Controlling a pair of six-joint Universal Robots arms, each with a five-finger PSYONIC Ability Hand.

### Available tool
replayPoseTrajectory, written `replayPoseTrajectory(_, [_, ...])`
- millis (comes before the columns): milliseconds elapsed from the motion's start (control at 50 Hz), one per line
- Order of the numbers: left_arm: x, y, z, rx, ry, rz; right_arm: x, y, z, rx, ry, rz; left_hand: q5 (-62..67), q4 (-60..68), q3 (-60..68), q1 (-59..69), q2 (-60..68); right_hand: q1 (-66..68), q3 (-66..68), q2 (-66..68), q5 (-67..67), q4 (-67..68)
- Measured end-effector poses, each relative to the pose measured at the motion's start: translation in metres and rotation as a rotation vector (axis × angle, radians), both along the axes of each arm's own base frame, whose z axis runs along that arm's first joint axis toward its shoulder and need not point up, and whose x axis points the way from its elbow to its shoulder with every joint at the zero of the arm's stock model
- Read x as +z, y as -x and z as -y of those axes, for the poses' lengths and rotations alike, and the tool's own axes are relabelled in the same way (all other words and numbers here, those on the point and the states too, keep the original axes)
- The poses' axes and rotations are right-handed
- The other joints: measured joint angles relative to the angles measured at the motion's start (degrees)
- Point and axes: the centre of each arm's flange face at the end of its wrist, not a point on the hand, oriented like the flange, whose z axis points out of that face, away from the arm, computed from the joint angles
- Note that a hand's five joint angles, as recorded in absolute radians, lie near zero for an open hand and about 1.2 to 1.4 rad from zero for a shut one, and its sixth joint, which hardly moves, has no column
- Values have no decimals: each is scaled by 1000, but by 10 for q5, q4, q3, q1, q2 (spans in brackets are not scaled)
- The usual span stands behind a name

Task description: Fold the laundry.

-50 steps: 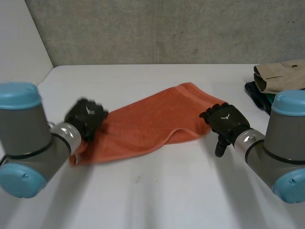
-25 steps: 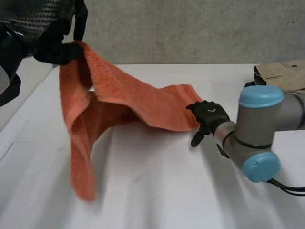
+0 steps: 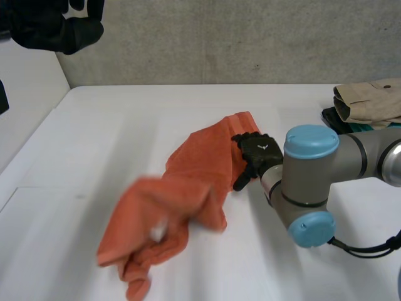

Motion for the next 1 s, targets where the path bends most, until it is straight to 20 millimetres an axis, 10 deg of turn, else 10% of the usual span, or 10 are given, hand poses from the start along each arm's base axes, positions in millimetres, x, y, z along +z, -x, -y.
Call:
replayPoseTrajectory(240, [-11, 2, 3, 4, -44, 24, -1, -4, -30, -12, -21, -36, -45, -50, -49, -55, -61, 0, 0, 0, 0, 0])
replayPoseTrajectory(360, [-90, 10, 26, 4, -266, 183, 15, 15, -17, -51, 23, -133, -433, -452, -440, -434, -445, 0, 0, 0, 0, 0])
replayPoseTrajectory(660, [-254, 32, 27, -102, -473, 639, 25, 51, -11, 17, 9, -276, -408, -428, -425, -410, -429, 0, 0, 0, 0, 0])
replayPoseTrajectory(780, [-282, 45, 29, -135, -495, 692, 17, 56, -20, 30, -12, -307, -318, -335, -324, -302, -329, 0, 0, 0, 0, 0])
replayPoseTrajectory(880, [-295, 54, 35, -135, -498, 708, 12, 62, -23, 27, -24, -324, -17, -15, -15, -12, -11, 0, 0, 0, 0, 0])
replayPoseTrajectory(1000, [-270, 56, 41, -63, -426, 657, 11, 68, -20, 15, -29, -323, -16, -5, -7, -12, -2, 0, 0, 0, 0, 0])
